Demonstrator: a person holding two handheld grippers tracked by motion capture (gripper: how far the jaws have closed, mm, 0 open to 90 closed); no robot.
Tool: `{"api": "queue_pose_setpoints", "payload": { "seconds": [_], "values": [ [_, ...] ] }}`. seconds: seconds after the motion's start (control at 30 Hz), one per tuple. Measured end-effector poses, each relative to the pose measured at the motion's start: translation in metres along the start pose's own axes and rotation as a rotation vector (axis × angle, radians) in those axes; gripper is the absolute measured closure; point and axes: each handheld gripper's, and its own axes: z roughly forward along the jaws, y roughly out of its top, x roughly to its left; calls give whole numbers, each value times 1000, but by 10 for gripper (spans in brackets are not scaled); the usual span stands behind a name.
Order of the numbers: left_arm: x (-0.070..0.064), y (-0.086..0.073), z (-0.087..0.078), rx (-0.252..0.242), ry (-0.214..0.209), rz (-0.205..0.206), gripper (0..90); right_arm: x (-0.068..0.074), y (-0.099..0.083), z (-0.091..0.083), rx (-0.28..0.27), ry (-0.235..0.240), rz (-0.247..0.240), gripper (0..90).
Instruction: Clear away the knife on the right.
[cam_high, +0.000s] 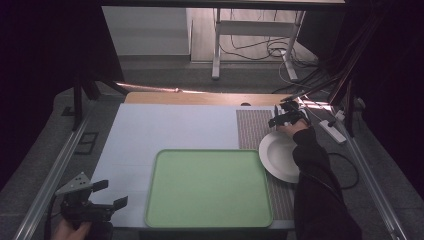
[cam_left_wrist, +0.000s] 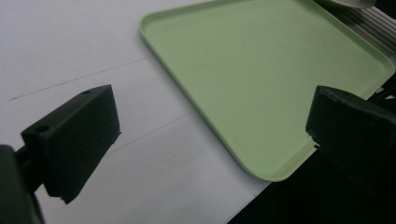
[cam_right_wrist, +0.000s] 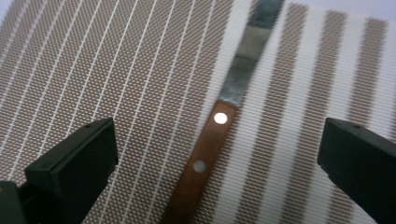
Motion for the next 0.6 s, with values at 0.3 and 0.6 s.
{"api": "queue_pose_setpoints", "payload": {
  "seconds": [0.3, 0.6],
  "values": [
    [0, 0, 0, 1, -1, 0, 26, 1, -1, 4, 14, -23, -92, 508],
    [-1, 0, 0, 0, 3, 2, 26, -4, -4, -1, 15, -1, -148, 777]
  ]
}}
